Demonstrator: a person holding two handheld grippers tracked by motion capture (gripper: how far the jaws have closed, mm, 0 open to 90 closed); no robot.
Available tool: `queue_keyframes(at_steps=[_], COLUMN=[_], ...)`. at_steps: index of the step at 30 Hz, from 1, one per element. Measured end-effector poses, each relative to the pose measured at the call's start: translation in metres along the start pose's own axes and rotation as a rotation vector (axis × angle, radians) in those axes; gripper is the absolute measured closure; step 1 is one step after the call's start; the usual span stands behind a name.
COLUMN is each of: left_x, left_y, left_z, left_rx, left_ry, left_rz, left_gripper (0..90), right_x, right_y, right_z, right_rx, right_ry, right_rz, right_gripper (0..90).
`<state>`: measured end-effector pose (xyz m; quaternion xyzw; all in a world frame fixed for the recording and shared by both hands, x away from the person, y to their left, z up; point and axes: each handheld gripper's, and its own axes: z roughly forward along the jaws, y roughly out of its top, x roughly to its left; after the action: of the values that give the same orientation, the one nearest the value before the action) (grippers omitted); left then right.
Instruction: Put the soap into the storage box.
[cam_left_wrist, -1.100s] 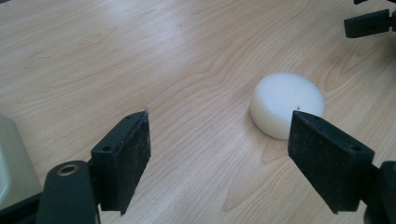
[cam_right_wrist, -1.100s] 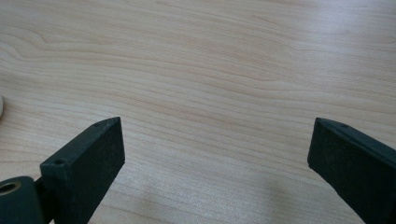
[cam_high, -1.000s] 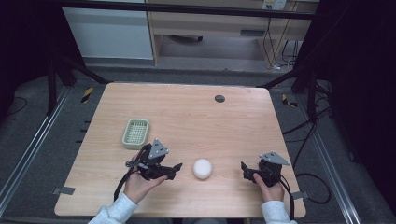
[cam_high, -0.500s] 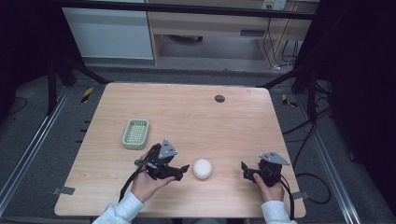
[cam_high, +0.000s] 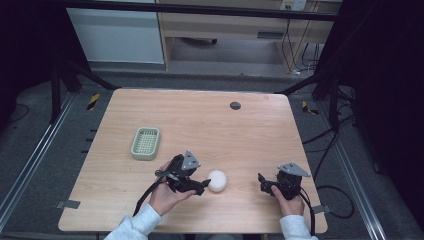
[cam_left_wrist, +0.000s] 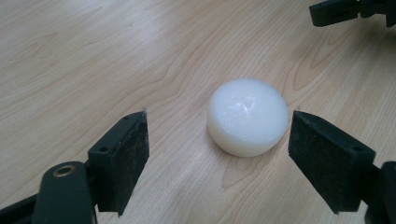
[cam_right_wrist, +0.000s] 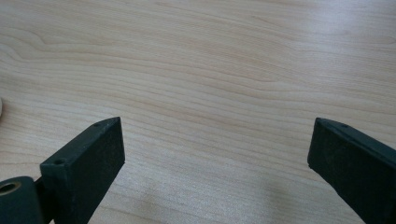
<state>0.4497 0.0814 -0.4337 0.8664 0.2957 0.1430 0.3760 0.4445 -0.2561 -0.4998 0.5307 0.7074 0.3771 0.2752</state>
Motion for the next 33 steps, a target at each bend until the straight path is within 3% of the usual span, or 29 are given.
queue_keyframes(at_steps=[33], left_x=[-0.013], left_y=[0.005], left_z=[0.039], left_rx=[0.066], left_ry=[-0.031], left_rz=[0.01], left_gripper=[17.7], right_x=[0.0], right_y=[0.0], right_z=[0.001], right_rx=[0.003], right_ry=[0.005], right_rz=[-0.004], right_gripper=[4.1])
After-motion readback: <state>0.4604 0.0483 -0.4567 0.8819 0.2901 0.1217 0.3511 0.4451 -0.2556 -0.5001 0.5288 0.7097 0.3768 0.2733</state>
